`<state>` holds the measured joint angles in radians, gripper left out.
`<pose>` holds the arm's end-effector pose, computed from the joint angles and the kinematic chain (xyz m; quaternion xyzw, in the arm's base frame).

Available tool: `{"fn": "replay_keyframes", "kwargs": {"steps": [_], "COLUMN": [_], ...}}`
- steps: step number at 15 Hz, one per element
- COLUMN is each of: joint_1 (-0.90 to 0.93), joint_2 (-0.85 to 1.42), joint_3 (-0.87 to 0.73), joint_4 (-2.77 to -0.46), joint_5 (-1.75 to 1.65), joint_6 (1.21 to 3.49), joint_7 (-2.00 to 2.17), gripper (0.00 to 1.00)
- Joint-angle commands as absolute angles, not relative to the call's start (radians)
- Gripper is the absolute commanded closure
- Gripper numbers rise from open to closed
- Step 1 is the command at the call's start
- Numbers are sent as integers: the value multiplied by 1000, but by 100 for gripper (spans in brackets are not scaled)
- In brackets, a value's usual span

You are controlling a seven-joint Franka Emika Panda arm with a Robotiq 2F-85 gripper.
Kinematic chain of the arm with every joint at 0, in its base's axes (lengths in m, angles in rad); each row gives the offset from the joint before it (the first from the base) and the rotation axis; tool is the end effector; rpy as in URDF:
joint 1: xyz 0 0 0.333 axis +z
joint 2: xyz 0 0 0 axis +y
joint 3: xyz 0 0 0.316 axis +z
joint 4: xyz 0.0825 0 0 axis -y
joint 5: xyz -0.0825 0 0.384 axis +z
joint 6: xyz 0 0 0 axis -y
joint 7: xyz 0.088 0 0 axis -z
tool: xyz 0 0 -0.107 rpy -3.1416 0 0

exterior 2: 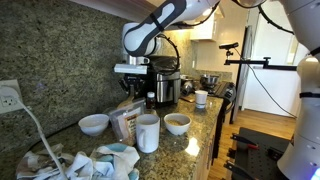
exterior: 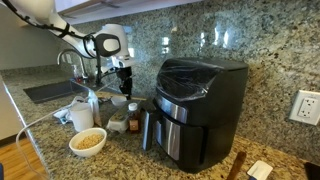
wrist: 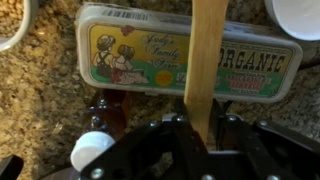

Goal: Use the wooden spoon to mix the contents in the bowl

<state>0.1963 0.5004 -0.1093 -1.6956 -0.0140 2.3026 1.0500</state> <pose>0.6792 0.0673 0.3176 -0.8902 0.4511 -0.0628 0.0031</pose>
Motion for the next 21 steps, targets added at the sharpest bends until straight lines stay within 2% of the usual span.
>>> {"fn": "replay_keyframes", "kwargs": {"steps": [1,11,12,15,16,21], "joint_1": [183,161,162,158,159,169], "joint_2": [400,316,351,350,350,358], "joint_3": [-92,-76,-83,-73,-71,-72], "joint_4": [-1794,-1924,-1877,-1888,-1889,-1858], "joint_5": [-9,9,-22,-16,-15,-46], "joint_6": [2253,2256,2245,2246,2246,2222], "joint_7": [1066,1061,1056,1055,1055,1065], "gripper": [93,93,74,74,93,93]}}
